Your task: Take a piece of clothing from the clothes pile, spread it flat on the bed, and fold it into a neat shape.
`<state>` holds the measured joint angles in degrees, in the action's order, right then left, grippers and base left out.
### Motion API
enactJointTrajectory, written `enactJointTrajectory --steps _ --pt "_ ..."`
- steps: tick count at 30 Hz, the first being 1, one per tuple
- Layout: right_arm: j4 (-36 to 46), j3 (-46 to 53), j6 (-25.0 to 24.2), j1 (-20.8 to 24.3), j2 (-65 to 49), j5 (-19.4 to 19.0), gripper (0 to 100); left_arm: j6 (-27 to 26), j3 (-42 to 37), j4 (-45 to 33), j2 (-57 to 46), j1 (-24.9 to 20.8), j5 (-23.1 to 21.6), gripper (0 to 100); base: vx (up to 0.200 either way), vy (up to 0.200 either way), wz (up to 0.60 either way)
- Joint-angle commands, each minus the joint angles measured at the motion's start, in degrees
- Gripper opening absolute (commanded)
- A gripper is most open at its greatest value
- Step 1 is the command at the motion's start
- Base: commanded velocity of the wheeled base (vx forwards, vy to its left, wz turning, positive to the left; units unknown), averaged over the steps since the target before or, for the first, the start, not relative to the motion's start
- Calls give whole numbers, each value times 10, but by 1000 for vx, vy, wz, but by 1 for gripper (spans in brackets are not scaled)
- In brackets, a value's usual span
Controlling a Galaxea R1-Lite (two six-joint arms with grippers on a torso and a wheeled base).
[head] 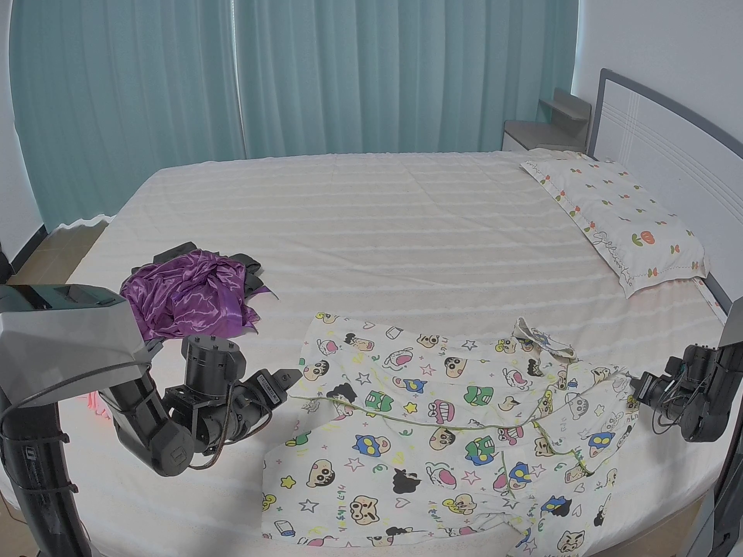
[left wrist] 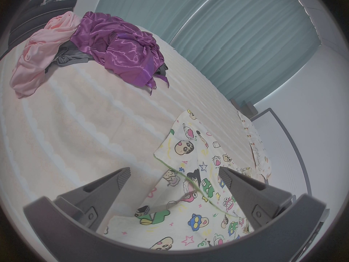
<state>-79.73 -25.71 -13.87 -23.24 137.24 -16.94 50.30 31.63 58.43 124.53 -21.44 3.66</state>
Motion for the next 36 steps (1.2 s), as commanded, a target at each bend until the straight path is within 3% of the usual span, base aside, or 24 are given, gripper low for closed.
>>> enactJointTrajectory --steps 1,9,18,19,33,36 --pt "-1 -6 -3 -2 0 2 0 -1 -3 0 4 -1 -1 100 0 0 0" --pt "5 -40 -5 -11 4 44 0 0 -3 0 5 -1 -3 100 0 0 0" --pt "7 -39 -6 -12 5 46 0 0 -3 0 9 -1 -3 100 0 0 0" --pt "7 -39 -6 -12 5 46 100 0 -3 0 9 -1 -3 100 0 0 0" --pt "12 -51 -9 -1 -80 62 100 2 -4 17 7 -2 -24 100 0 0 0" --pt "37 -81 -15 21 -88 60 100 3 -4 18 7 -2 -30 100 0 0 0"
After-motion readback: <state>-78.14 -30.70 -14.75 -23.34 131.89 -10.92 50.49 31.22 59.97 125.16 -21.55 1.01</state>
